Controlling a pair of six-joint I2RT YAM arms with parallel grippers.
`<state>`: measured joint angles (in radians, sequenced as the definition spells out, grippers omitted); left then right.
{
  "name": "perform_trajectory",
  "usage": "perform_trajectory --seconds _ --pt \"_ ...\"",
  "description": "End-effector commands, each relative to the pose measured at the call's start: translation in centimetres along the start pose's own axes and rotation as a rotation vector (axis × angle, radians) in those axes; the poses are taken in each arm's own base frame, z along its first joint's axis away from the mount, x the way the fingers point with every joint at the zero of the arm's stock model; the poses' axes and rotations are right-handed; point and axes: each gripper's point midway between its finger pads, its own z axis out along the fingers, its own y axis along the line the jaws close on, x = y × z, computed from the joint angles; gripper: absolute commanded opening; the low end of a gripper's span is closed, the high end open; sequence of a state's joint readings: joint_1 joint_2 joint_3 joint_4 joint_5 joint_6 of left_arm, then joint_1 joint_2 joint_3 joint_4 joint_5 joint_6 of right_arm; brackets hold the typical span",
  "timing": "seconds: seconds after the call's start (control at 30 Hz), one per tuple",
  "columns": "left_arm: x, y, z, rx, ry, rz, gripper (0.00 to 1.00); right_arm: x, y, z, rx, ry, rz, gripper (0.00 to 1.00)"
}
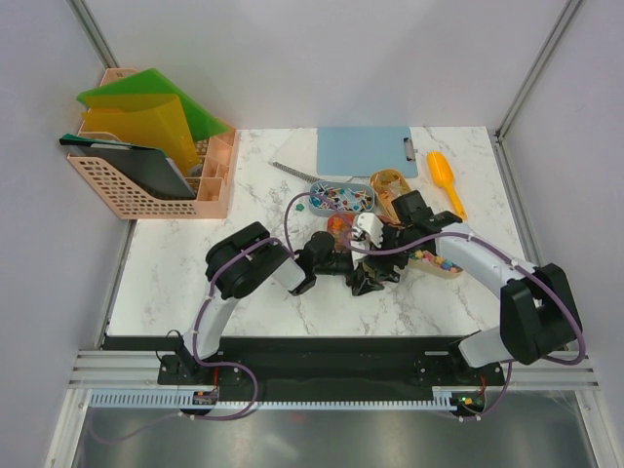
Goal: Pack the candies
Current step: Screw the bottle lid onto the packing bottle.
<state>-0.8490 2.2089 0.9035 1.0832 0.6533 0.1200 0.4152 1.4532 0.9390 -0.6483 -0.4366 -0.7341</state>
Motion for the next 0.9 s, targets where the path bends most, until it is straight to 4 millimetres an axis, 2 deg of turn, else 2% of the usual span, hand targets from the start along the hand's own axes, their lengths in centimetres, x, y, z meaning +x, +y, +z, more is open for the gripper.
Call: perform_trajectory --seconds 0.0,0.07,0.17,0.3,0.37,0.4,0.43,0.5,0.53,0.57,0.6,0.63,0.73,0.77,0.87 --pt "12.6 0.0 -4.4 -0.171 0.395 -0.162 0.02 6.0 2.8 0.0 -0.034 0.210 0.159 0.81" --pt "12.7 -0.1 -4.7 -0.150 0.405 -0.130 0.02 6.1 1.6 -0.5 0.009 0.210 0.112 0.98" --pt "13.1 -0.4 -4.9 -0.125 0.424 -0.097 0.02 5.8 -1.1 -2.1 0.068 0.171 0.065 0.98" --pt "13.4 -0.7 -5.3 -0.092 0.459 -0.059 0.02 6.6 -4.3 -4.3 0.109 0.184 0.021 0.98" --pt "13.6 -1.6 -5.6 -0.050 0.485 -0.079 0.05 6.8 -6.1 -5.5 0.141 0.177 0.008 0.98" --pt "13.4 -1.9 -5.6 -0.028 0.488 -0.076 0.09 6.9 -6.6 -5.8 0.145 0.176 0.008 0.98" --pt "13.3 -2.3 -5.7 -0.006 0.494 -0.086 0.35 7.1 -7.3 -6.1 0.160 0.177 0.015 0.98" --pt "13.3 -3.4 -5.9 0.052 0.512 -0.106 0.46 6.7 -8.6 -6.4 0.175 0.171 0.021 0.98" --pt "13.0 -3.9 -6.1 0.072 0.505 -0.106 0.55 6.1 -9.5 -6.9 0.198 0.155 0.026 0.98" --pt "12.8 -4.3 -6.2 0.085 0.500 -0.105 0.59 5.9 -9.9 -6.9 0.202 0.147 0.035 0.98" --pt "12.6 -4.5 -6.4 0.102 0.494 -0.090 0.71 5.8 -10.1 -6.7 0.196 0.138 0.051 0.98" --pt "12.1 -5.0 -6.6 0.121 0.487 -0.089 0.99 5.5 -10.6 -6.9 0.207 0.131 0.053 0.98" --pt "11.8 -5.6 -7.2 0.140 0.507 -0.087 1.00 5.1 -11.2 -7.1 0.215 0.122 0.057 0.98" --pt "11.0 -5.6 -7.2 0.141 0.496 -0.074 1.00 5.1 -11.3 -7.1 0.217 0.122 0.058 0.98" --pt "10.3 -6.1 -8.0 0.152 0.495 -0.064 1.00 4.7 -11.7 -7.4 0.232 0.113 0.054 0.98"
